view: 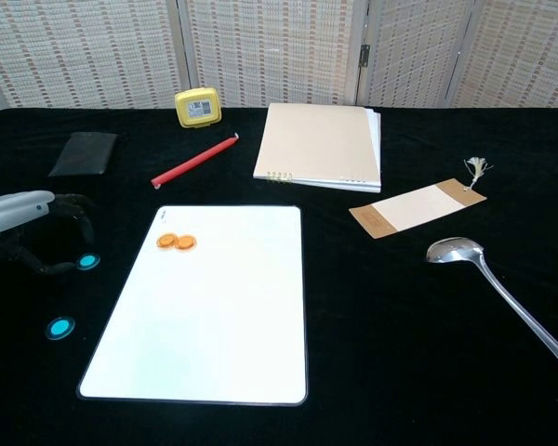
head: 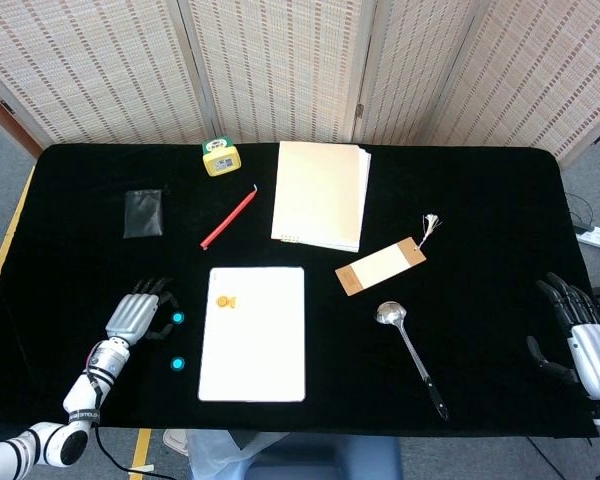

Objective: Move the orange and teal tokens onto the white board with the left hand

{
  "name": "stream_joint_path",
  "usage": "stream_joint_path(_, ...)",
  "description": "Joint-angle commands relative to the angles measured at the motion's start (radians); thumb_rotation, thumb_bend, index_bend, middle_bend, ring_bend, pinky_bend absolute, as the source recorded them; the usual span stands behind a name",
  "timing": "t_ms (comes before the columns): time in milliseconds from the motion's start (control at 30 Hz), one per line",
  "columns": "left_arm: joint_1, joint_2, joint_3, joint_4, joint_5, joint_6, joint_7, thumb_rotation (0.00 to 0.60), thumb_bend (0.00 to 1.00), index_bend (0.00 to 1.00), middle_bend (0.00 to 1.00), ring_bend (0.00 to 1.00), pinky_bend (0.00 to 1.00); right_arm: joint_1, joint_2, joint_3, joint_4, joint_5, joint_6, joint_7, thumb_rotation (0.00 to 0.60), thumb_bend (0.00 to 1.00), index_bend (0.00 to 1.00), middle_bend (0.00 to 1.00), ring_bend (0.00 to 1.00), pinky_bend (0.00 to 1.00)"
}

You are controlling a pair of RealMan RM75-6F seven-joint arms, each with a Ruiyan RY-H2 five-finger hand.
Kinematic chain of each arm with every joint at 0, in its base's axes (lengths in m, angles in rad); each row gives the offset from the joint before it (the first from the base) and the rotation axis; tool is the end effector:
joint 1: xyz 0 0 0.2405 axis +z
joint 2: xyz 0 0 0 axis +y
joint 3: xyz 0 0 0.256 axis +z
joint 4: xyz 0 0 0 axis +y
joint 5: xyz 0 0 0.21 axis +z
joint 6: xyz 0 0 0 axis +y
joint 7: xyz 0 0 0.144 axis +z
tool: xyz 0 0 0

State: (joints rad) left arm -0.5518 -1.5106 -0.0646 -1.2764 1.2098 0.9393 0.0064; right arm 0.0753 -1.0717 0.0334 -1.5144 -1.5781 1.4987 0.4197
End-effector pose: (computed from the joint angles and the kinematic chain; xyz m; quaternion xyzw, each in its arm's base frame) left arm -0.2712 0.3149 0.0011 -0.6880 -0.4786 -0.3172 0.4438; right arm -0.3254 -0.1759 0.1796 0.5562 -0.4567 0.4717 0.5095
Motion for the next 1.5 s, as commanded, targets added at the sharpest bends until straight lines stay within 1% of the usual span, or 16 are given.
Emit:
stream_joint_path(33,0.005,-0.015,0.000,0.023,-0.001,-0.004,-0.007,0.600,0.41,0.42,0.11,0.00,0.00,-0.002,0.002,-0.001,-0.002,-0.001,0.004,-0.001,0.600,0.48,0.00,0.00,0.00,0.00)
stream_joint_path(367,0.005,-0.047,-0.010,0.070,0.008,-0.019,-0.023,0.600,0.41,0.44,0.11,0.00,0.00,-0.010,0.003,-0.003,-0.005,0.004,0.010,-0.002,0.600,0.48,0.00,0.00,0.00,0.00)
stream_joint_path(700,0.004,-0.069,-0.018,0.094,0.019,-0.024,-0.035,0.600,0.41,0.45,0.11,0.00,0.00,-0.008,0.007,-0.002,-0.015,0.006,0.006,-0.011,0.600,0.48,0.00,0.00,0.00,0.00)
stream_joint_path(967,0.006,-0.076,-0.023,0.099,0.035,-0.020,-0.059,0.600,0.42,0.50,0.11,0.00,0.00,-0.007,0.009,-0.001,-0.019,0.008,0.004,-0.014,0.600,0.48,0.00,0.00,0.00,0.00)
stream_joint_path(1133,0.006,-0.060,-0.030,0.070,0.054,-0.001,-0.066,0.600,0.42,0.50,0.12,0.00,0.00,-0.007,0.011,0.000,-0.021,0.008,0.005,-0.015,0.600,0.48,0.00,0.00,0.00,0.00)
stream_joint_path(1333,-0.013,-0.025,-0.042,-0.027,0.085,0.014,-0.042,0.600,0.42,0.50,0.12,0.00,0.00,-0.007,0.010,-0.001,-0.019,0.008,0.005,-0.014,0.600,0.48,0.00,0.00,0.00,0.00)
stream_joint_path(1500,-0.033,-0.024,-0.048,-0.084,0.087,0.002,-0.012,0.600,0.42,0.50,0.12,0.00,0.00,-0.010,0.010,-0.001,-0.016,0.011,0.005,-0.010,0.600,0.48,0.00,0.00,0.00,0.00)
